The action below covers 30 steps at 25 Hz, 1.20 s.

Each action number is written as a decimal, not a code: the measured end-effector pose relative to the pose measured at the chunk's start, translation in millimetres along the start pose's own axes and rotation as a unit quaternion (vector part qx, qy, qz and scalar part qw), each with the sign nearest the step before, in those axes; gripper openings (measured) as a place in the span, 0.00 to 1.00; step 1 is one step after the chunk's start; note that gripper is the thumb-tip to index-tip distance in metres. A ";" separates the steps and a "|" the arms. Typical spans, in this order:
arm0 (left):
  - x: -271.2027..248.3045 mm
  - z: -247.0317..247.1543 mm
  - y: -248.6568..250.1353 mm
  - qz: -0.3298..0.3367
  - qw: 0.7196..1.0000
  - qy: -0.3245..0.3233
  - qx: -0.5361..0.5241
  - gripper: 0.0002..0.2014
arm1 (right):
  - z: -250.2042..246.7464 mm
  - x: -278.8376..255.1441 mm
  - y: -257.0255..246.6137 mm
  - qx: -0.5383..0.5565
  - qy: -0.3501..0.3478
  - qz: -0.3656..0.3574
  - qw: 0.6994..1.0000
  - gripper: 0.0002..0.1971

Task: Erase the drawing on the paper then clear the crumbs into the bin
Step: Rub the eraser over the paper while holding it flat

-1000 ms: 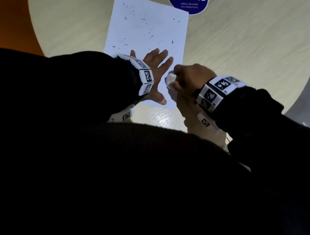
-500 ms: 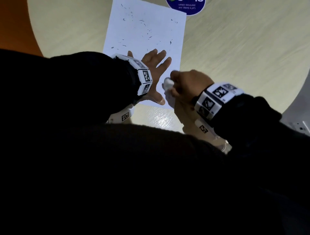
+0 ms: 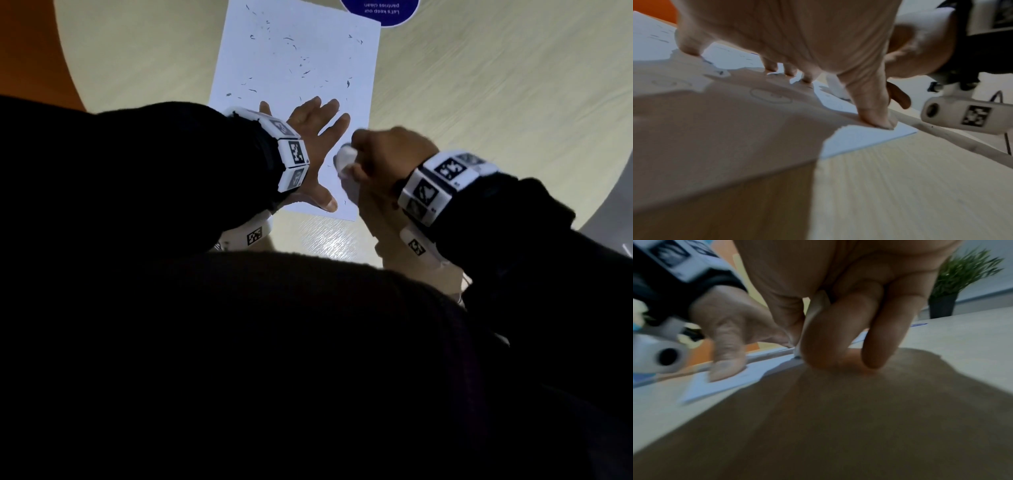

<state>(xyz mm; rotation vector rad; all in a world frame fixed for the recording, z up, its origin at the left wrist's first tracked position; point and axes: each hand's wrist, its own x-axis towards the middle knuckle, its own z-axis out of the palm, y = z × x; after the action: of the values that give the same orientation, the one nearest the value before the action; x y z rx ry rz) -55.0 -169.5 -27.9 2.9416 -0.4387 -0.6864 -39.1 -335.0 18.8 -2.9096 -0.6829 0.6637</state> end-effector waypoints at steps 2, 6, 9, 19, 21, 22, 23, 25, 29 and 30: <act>0.9 -0.7 0.5 -0.002 1.000 0.002 -0.004 0.64 | -4.9 6.7 2.6 0.001 0.024 0.012 1.000 0.10; -0.3 2.9 -1.5 0.003 1.000 0.011 -0.002 0.64 | 14.2 -16.4 -3.7 0.019 -0.025 -0.044 0.999 0.09; 1.2 0.2 -0.8 0.000 1.000 -0.003 -0.002 0.64 | 0.9 -1.8 -3.4 0.004 0.004 -0.006 1.000 0.11; 1.9 3.6 -3.7 0.009 1.000 0.012 -0.009 0.65 | -8.2 0.9 -7.2 0.003 0.017 -0.003 1.000 0.10; 2.5 6.0 -4.2 0.009 1.000 0.022 -0.005 0.64 | -0.5 -12.1 -10.2 -0.001 -0.019 -0.029 0.999 0.06; 2.0 6.7 -4.6 0.008 1.000 0.024 -0.001 0.64 | 4.4 -18.8 -11.6 0.005 -0.045 -0.042 0.998 0.05; 1.3 7.7 -5.0 0.007 1.000 0.022 -0.001 0.64 | 6.9 -19.9 -11.4 0.005 -0.058 -0.042 0.997 0.06; 0.8 6.1 -4.5 0.009 1.000 0.015 -0.003 0.64 | 1.1 -7.5 -6.6 0.000 -0.026 -0.014 1.000 0.09; 0.3 2.8 -3.5 0.007 1.000 0.013 -0.009 0.64 | 4.9 -7.6 0.0 -0.003 -0.008 -0.024 1.000 0.09; -0.6 2.6 -3.8 0.007 1.000 0.012 -0.005 0.64 | 9.9 -14.2 -0.9 0.003 -0.026 -0.039 0.999 0.09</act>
<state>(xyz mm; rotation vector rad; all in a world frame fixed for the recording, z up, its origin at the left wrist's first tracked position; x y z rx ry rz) -55.7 -165.8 -30.6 2.9319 -0.4507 -0.6477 -55.1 -340.6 15.7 -2.8525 -0.7942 0.7334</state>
